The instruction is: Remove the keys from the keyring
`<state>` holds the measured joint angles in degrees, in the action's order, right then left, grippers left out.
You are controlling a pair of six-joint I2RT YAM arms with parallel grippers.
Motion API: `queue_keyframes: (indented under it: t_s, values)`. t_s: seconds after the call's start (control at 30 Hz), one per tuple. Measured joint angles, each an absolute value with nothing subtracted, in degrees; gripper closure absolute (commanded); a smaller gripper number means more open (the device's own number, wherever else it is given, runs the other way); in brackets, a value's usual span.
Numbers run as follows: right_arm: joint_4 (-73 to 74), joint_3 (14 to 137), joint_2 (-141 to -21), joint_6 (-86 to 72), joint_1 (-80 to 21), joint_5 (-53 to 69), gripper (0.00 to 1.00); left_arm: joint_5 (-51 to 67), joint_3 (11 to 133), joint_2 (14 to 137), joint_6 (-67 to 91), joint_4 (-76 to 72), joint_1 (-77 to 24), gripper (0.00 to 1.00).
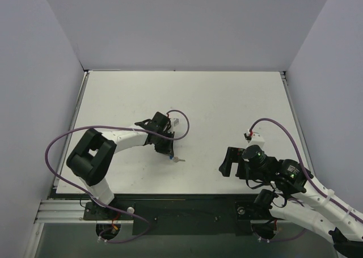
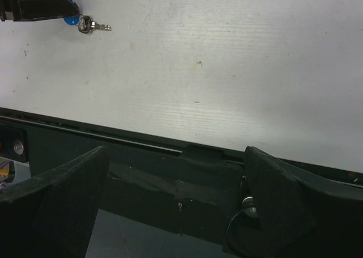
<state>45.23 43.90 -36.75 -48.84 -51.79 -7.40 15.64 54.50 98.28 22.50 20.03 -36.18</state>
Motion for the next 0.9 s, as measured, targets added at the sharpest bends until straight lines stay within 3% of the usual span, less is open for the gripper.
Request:
queue_keyframes:
  t_s: [0.47,0.9]
  values:
    - [41.69,43.9,-36.99,-49.25,-52.14,-4.32,0.0,13.41,56.47,91.42,23.55,25.58,-37.67,1.0]
    - [22.11,43.9,-38.65,-52.84,-52.6,5.45,0.03,11.25,61.45,75.77,25.71,32.49,-39.9,1.0]
